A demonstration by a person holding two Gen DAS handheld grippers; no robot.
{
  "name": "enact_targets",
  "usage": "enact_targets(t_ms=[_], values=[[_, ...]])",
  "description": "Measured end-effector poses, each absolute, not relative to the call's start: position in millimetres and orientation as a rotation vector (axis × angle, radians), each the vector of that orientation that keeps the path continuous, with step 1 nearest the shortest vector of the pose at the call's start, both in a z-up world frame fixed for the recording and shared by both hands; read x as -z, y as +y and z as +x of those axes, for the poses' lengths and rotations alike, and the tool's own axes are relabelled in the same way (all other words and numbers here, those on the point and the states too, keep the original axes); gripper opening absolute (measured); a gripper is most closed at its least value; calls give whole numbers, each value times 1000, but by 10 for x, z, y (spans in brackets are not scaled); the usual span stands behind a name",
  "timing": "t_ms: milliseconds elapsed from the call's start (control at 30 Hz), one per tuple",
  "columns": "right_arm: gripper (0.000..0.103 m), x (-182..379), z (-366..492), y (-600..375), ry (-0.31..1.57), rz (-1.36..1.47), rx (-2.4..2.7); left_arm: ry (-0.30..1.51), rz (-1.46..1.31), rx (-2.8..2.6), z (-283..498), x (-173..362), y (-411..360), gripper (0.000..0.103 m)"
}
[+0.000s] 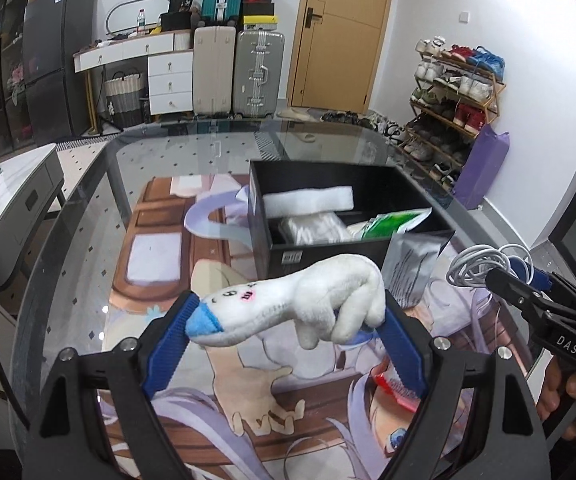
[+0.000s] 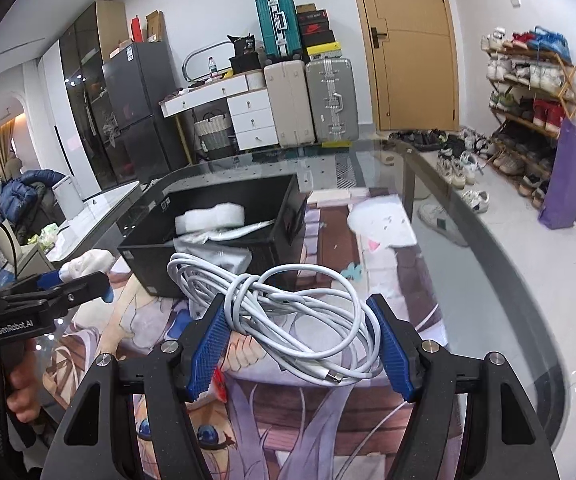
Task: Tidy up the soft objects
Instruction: 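Lift the plush toy and cable coil and carry them over the black box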
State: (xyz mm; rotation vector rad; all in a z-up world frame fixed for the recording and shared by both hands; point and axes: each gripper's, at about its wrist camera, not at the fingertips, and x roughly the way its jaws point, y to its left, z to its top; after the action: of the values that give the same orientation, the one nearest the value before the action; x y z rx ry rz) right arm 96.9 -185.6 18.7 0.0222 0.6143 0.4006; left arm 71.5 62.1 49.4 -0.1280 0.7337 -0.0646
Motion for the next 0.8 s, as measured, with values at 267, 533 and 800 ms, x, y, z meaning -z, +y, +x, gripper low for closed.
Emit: enact_targets(t_ms=[267, 533, 800], values=[[69, -403, 1078, -1793, 584, -13, -398, 697, -105, 91, 848, -701, 559, 87], [69, -514, 1252, -1682, 582, -35, -406, 686, -74, 116, 1034, -791, 480, 87], [69, -569, 1444, -1570, 580, -79, -403, 688, -67, 123, 1258, -799, 472, 87]])
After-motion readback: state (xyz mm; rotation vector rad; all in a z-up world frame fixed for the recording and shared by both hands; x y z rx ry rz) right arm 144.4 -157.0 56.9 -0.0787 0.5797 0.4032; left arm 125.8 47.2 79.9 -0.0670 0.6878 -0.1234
